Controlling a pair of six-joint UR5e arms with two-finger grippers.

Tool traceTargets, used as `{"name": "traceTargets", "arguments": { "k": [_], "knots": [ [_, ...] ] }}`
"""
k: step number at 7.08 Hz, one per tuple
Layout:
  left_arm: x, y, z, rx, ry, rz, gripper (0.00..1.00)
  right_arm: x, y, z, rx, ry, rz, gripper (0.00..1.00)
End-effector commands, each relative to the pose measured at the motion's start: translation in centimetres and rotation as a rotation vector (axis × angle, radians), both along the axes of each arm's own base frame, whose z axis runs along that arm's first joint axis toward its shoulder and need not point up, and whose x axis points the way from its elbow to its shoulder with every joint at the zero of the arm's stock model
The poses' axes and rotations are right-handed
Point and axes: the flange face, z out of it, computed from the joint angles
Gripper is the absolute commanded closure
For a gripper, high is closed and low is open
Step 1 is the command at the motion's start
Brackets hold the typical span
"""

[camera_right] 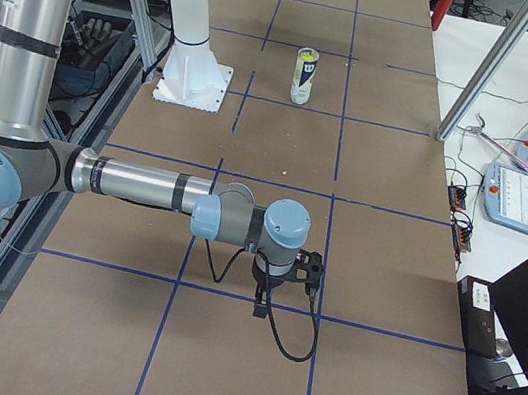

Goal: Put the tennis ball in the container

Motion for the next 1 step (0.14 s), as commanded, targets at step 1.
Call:
{"name": "traceTargets", "arguments": {
  "k": [1],
  "knots": [
    [0.00,0.00,-0.01,0.001,0.000,0.000,0.00,0.00,0.00,-0.02,0.000,0.000,0.000,0.00]
  ]
}}
